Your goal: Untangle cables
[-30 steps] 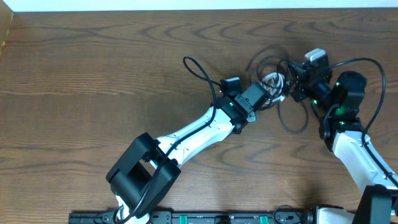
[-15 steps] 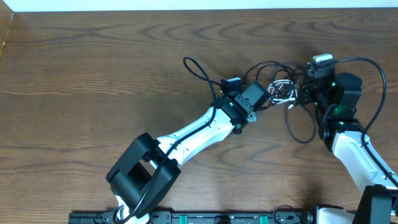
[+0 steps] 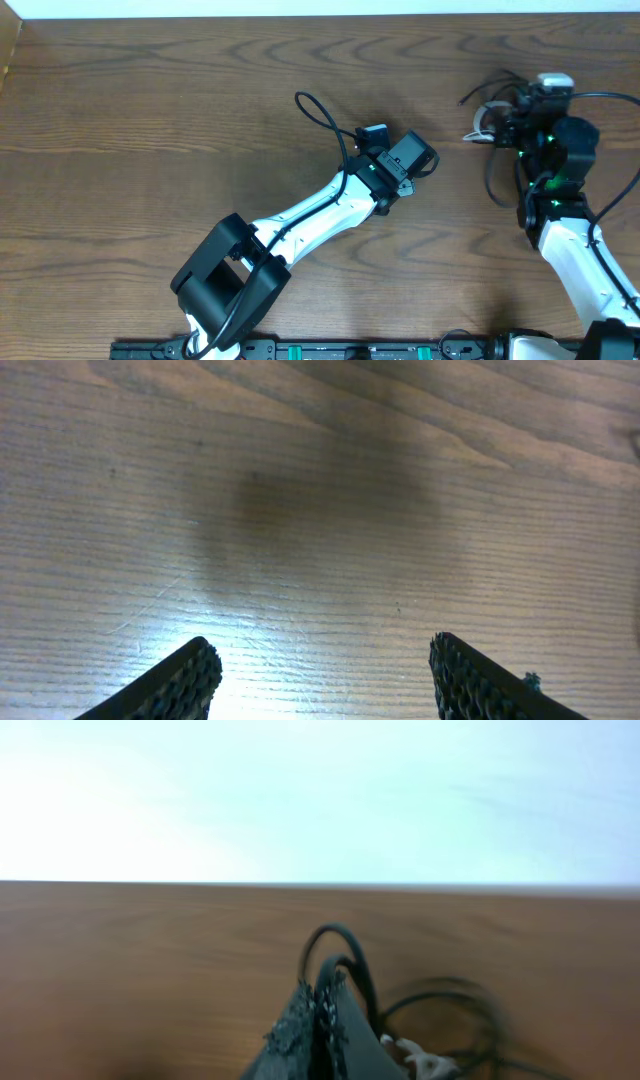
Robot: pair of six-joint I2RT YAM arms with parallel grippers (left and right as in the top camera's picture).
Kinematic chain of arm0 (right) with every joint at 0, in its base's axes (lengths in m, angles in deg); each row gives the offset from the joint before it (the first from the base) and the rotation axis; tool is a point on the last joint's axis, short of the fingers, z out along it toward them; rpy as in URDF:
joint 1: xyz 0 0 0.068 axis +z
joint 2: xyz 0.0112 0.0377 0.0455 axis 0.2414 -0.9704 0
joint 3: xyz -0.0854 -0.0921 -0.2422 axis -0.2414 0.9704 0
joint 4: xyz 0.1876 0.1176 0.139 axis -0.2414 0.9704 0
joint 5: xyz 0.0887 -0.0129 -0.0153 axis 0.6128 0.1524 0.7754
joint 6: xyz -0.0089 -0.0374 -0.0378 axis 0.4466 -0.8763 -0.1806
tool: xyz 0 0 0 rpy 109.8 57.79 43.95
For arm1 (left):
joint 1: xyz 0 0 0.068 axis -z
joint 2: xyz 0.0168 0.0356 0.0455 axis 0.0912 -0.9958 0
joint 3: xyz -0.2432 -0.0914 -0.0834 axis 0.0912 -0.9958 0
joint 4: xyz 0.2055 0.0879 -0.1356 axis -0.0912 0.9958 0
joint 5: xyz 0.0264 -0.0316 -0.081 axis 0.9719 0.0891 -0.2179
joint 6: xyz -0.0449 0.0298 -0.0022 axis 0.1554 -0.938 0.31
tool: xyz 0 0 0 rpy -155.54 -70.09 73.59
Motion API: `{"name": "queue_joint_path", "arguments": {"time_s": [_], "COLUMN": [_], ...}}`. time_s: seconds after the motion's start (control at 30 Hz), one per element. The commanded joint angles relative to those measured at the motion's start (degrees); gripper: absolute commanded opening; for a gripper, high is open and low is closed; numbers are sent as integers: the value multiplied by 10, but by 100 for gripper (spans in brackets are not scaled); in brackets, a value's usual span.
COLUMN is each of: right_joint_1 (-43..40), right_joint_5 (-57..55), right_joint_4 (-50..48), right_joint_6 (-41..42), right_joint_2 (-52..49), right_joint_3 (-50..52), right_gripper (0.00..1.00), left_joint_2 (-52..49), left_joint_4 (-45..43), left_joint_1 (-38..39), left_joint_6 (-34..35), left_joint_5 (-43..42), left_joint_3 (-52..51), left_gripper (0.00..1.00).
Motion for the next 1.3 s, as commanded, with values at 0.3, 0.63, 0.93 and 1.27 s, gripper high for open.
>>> {"name": "queue_joint_path", "arguments": {"time_s": [0.3,0.63,0.93,1.27], "right_joint_1": [7,7,8,10], "right_joint_5": [-160,126,227,284], "right_joint_4": [136,128,117,167], "right_joint_6": [34,36,178,108], "right_joint_2": [10,11,61,106], "right_joint_3": [-3,-3,-3,-3], "right_gripper": [1,1,1,1], "left_joint_2": [-5,-5,21,29], "left_joint_4": [-2,-1,51,57], "left_joint_1": [2,0,-86,-136], "left_joint_6": [-5,-38,-69,-192], "left_joint_5": [2,9,5,-14], "left_joint_3": [-1,-1,-1,-1], "left_gripper": [68,68,68,68]}}
